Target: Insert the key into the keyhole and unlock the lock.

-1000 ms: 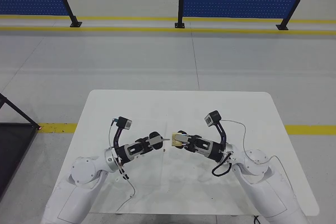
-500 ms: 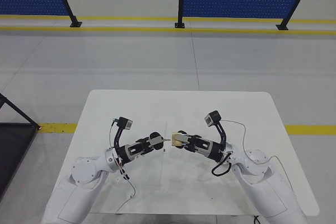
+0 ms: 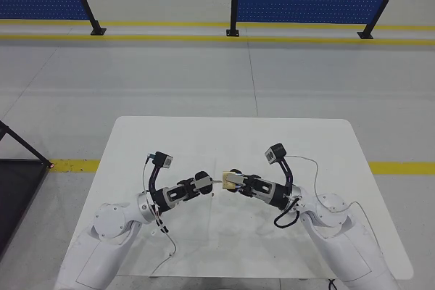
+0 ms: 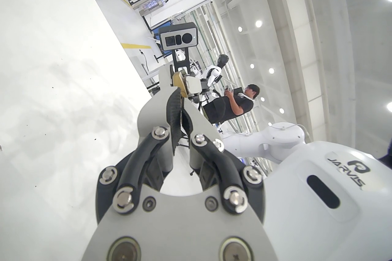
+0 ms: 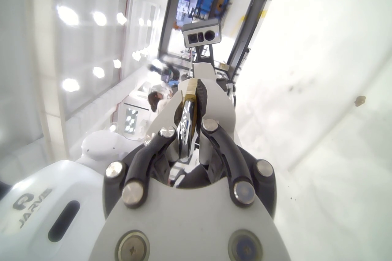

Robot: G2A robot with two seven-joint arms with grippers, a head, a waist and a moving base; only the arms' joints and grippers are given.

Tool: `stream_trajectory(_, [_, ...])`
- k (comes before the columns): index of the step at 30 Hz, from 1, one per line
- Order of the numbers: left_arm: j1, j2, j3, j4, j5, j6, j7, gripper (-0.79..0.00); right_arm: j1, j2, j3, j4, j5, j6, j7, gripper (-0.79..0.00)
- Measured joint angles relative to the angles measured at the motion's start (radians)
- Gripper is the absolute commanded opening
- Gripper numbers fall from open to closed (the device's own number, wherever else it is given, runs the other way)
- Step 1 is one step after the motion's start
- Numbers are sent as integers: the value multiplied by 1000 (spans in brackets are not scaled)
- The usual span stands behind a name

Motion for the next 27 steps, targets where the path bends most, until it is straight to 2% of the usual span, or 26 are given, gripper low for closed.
stream_trajectory(27, [-14, -1, 31, 7, 10, -5, 20, -785, 0, 0, 0, 0, 0, 0, 0, -785])
